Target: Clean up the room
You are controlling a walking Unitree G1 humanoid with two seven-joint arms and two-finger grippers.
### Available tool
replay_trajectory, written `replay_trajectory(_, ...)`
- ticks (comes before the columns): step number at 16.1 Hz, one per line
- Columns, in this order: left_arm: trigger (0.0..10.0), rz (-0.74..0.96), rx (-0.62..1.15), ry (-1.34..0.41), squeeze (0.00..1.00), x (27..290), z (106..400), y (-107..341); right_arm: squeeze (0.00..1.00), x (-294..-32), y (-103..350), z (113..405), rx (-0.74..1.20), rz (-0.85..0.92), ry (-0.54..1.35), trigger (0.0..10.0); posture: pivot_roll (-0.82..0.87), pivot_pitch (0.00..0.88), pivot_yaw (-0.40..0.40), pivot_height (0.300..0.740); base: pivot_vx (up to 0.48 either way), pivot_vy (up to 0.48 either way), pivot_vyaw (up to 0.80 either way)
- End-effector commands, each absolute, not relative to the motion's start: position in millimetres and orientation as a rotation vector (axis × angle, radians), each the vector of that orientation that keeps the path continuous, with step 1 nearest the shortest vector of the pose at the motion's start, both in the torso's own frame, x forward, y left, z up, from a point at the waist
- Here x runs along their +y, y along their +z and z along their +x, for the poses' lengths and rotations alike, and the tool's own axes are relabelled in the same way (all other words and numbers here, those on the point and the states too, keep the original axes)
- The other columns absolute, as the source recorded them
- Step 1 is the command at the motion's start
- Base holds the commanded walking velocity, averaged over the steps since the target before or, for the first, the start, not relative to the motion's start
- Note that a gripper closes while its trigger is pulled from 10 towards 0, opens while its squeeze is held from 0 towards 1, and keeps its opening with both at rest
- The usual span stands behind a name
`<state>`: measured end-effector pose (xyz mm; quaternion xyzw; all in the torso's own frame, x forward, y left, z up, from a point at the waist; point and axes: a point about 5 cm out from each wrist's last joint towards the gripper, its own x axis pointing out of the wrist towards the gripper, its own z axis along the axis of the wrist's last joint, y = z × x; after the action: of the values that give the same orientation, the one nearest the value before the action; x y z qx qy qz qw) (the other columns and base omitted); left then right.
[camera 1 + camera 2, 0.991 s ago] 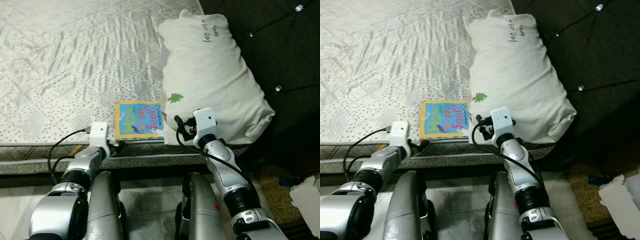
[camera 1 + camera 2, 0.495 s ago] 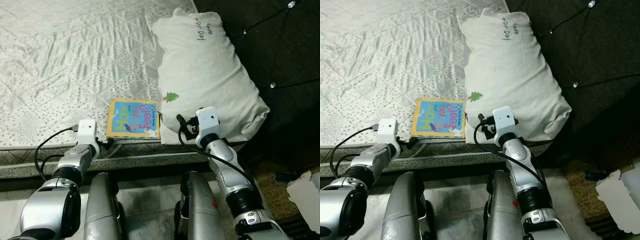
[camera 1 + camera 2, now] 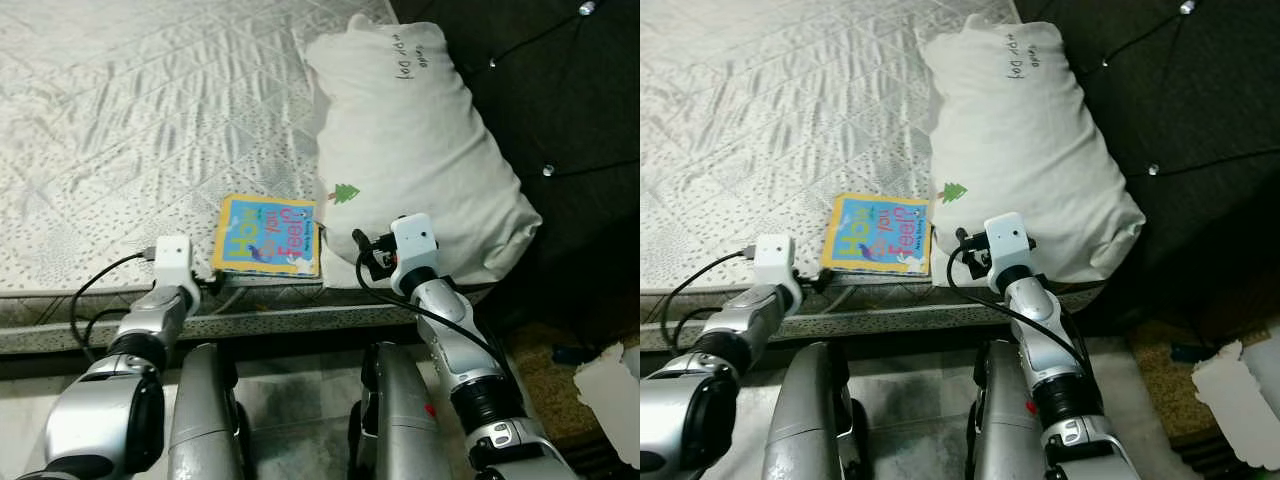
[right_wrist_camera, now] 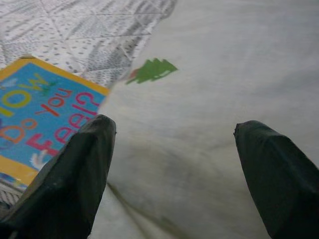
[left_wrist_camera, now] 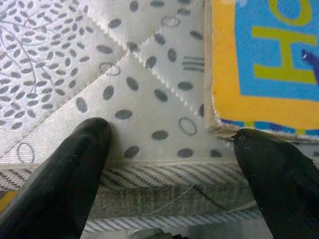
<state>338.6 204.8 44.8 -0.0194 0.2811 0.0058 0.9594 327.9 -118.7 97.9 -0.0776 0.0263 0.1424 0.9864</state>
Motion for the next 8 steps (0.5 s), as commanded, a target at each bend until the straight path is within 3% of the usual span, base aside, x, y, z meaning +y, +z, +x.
replay_trajectory(1, 10.0, -0.042, 0.524, -0.009, 0.0, 196.5, 346.9, 54.7, 0.0, -119.8, 96.5, 329.3, 0.062, -0.152, 0.279, 10.0, 0.01, 0.152, -0.047, 0.571, 0.0, 0.0, 0.0)
replay_trajectory(5, 10.0, -0.078, 0.392, 0.084, 0.0, 196.7, 355.2, 70.9, 0.0, -116.4, 96.6, 331.7, 0.058, -0.145, 0.278, 10.0, 0.02, 0.133, -0.036, 0.571, 0.0, 0.0, 0.0)
replay_trajectory(8, 10.0, -0.117, 0.386, 0.143, 0.0, 202.2, 349.0, 64.6, 0.0, -115.1, 96.4, 332.2, 0.057, -0.14, 0.279, 10.0, 0.03, 0.129, -0.036, 0.571, 0.0, 0.0, 0.0)
